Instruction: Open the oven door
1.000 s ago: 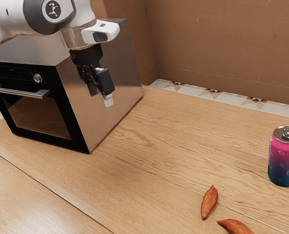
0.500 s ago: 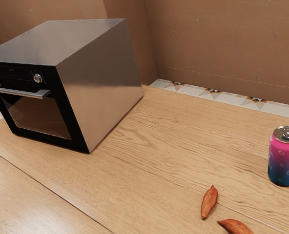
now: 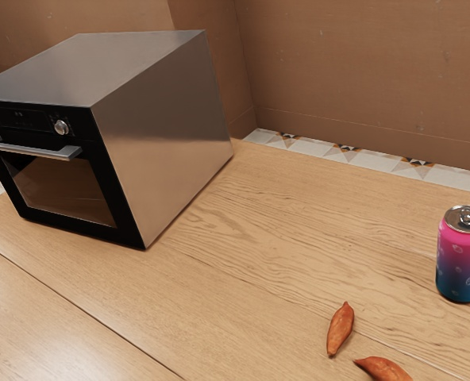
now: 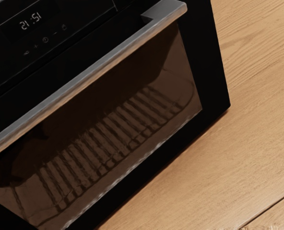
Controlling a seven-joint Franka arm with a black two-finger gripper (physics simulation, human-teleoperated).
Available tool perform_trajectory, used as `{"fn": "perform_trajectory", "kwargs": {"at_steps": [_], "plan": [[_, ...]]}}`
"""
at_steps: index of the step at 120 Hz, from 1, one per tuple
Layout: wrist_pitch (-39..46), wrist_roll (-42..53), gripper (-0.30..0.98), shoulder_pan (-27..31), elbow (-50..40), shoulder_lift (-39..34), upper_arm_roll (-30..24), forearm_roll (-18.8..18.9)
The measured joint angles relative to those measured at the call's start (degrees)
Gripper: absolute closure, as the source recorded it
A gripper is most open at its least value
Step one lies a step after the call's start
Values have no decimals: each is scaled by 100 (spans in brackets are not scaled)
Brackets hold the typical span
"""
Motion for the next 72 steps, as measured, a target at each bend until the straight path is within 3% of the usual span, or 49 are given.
{"fn": "perform_trajectory", "kwargs": {"at_steps": [13,49,63,72], "plan": [[388,777,0,-615,98,4,454,311],[1008,1409,0,-1093,710,518,535,1470],[1077,1376,0,-2207,1119,588,1349,1783],[1103,1321,0,-2572,1197,595,1583,1966]]}}
